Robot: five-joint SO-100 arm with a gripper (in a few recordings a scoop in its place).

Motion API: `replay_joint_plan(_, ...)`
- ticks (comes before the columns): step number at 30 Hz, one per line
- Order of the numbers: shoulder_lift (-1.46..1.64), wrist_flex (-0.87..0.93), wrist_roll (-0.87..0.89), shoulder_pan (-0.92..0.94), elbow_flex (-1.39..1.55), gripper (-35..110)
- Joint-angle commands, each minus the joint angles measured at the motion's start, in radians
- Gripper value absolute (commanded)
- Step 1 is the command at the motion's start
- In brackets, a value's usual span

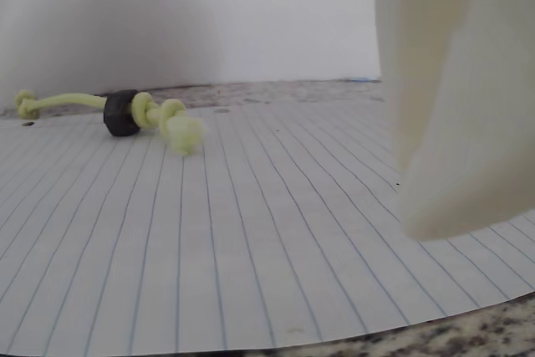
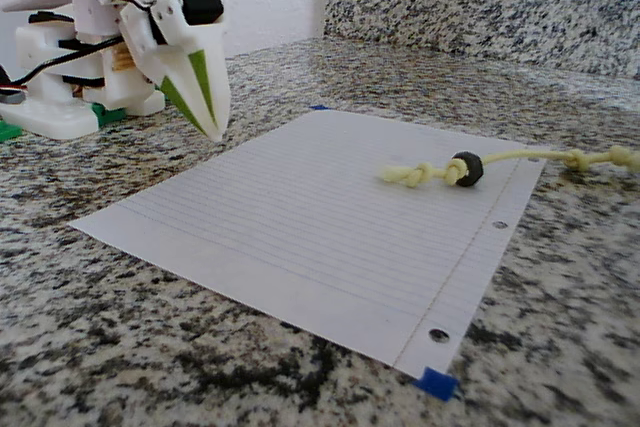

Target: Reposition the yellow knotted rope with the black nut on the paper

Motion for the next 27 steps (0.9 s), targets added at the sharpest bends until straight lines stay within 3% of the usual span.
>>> replay_joint_plan(1,0.002,0.005,0.005,-0.012,-0.002,0)
replay_joint_plan(13,-0.239,-0.069,0.003,-0.046,-0.209,0)
replay_joint_plan(27,-0.894,-0.256,0.011,-0.063,-0.712,0)
